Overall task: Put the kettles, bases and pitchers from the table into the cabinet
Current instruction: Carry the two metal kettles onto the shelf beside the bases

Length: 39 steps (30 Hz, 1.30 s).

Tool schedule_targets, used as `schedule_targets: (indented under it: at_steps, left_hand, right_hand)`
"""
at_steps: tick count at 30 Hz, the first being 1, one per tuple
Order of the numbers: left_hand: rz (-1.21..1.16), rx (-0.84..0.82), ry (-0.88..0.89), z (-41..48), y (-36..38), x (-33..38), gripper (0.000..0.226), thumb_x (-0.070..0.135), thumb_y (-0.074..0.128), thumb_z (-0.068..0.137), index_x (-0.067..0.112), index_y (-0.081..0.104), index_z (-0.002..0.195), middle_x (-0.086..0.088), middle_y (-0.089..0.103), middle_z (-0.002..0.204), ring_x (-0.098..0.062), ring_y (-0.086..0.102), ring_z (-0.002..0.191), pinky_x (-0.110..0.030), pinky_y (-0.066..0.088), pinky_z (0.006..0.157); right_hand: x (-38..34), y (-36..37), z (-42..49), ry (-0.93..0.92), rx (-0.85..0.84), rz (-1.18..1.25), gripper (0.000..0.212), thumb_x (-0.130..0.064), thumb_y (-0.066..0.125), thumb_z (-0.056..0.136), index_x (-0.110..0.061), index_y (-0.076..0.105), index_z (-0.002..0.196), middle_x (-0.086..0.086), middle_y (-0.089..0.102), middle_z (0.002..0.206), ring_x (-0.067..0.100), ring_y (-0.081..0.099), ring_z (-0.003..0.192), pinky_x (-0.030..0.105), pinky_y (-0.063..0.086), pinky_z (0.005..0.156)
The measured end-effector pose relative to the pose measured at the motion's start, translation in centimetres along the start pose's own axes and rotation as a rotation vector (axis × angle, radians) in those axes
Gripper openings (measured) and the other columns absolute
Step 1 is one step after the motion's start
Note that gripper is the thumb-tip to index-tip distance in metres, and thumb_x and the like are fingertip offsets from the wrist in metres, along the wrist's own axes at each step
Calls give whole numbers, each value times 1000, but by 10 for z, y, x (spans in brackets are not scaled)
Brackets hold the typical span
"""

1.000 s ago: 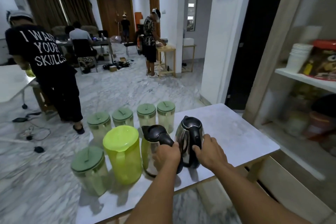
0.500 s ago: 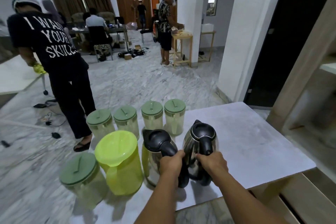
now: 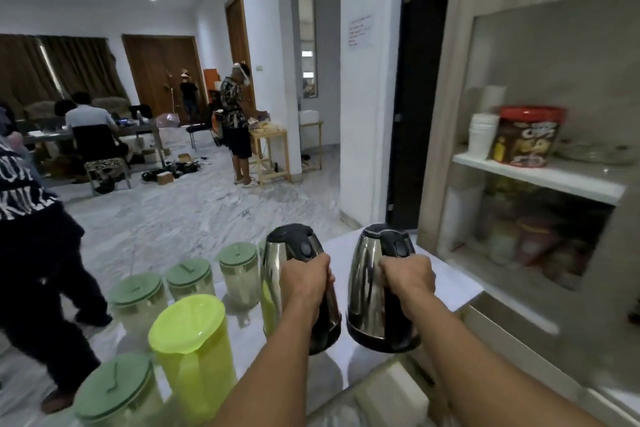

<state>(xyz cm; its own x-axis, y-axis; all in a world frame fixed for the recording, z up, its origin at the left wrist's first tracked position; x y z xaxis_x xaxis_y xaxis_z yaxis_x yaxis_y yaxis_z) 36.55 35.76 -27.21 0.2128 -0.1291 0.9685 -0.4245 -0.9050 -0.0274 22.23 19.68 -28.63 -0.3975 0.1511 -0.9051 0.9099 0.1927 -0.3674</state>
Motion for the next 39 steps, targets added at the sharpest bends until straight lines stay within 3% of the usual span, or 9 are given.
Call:
schedule_targets:
  at_steps: [2, 6, 11, 15, 18, 20, 26, 30, 39]
  left_hand:
    - [13, -26, 52, -20, 15, 25, 21, 22, 65, 72, 3, 75, 73, -4, 67, 54, -20, 62, 52, -23, 43, 52]
    - [58, -134, 166, -53, 65, 64, 39, 33, 64, 60, 3, 75, 82, -12, 75, 76, -32, 72, 76, -36, 59, 70]
    - [57, -321, 277, -110, 158, 94, 62, 40, 57, 37, 1, 76, 81, -16, 76, 76, -36, 75, 74, -42, 62, 70]
    - [1, -519, 323, -169, 232, 107, 48, 39, 63, 39, 4, 75, 70, -10, 75, 69, -31, 72, 65, -44, 63, 69]
    - [-39, -651, 353, -211, 293, 115, 26, 33, 68, 46, 9, 72, 56, -10, 72, 58, -29, 69, 56, -45, 63, 70]
    - [-25, -692, 378, -243, 334, 121, 29, 35, 71, 49, 8, 73, 59, -7, 72, 55, -26, 72, 57, -48, 64, 69]
    - [-85, -791, 448, -333, 444, 137, 26, 37, 70, 61, 11, 75, 65, -3, 74, 60, -18, 75, 62, -38, 64, 70]
    - [-112, -811, 450, -382, 519, 145, 33, 43, 67, 56, 12, 72, 66, -6, 74, 68, -25, 74, 66, -39, 64, 66]
    - [-92, -857, 424, -420, 664, 153, 43, 43, 61, 56, 9, 75, 78, -7, 75, 73, -25, 74, 67, -40, 64, 68]
  right_hand:
    - [-9, -45, -12, -17, 110, 61, 33, -29, 67, 66, -10, 71, 93, 12, 73, 91, 34, 68, 85, 38, 57, 81]
    - [-20, -136, -28, -39, 337, 133, 38, -31, 70, 71, -5, 71, 99, 14, 73, 97, 35, 68, 90, 32, 51, 73]
    - [-19, -249, -46, -23, 554, 213, 49, -38, 67, 58, -9, 73, 97, 11, 75, 91, 33, 72, 82, 38, 59, 80]
    - [-12, -340, -47, -65, 701, 252, 41, -37, 64, 57, -11, 72, 87, 11, 76, 85, 33, 72, 79, 41, 61, 78]
    - [-7, -406, -47, -93, 787, 273, 33, -35, 64, 61, -12, 71, 84, 10, 74, 82, 33, 71, 79, 40, 60, 78]
    - [-1, -453, -42, -107, 852, 297, 34, -35, 64, 63, -12, 70, 87, 10, 73, 83, 33, 70, 79, 38, 59, 76]
    - [11, -583, -16, -183, 1005, 338, 29, -35, 66, 64, -11, 71, 79, 9, 73, 77, 32, 71, 72, 33, 56, 60]
    - [16, -662, 9, -204, 1104, 319, 32, -38, 64, 60, -11, 71, 77, 8, 73, 73, 33, 72, 70, 39, 62, 68]
    - [25, -768, 81, -193, 1227, 349, 13, -28, 66, 67, -15, 65, 65, 7, 72, 71, 31, 72, 70, 39, 61, 69]
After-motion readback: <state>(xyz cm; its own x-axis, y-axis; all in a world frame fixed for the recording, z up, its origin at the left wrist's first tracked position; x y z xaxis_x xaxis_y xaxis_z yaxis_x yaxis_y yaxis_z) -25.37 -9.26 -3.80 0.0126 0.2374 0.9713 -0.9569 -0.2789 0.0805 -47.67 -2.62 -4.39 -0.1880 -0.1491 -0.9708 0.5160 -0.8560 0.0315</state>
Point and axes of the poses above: each hand's wrist, its own z-axis towards the middle knuckle, its own y-axis out of the palm, x = y × z, the point moved 7 cm from there along z, towards the middle knuckle
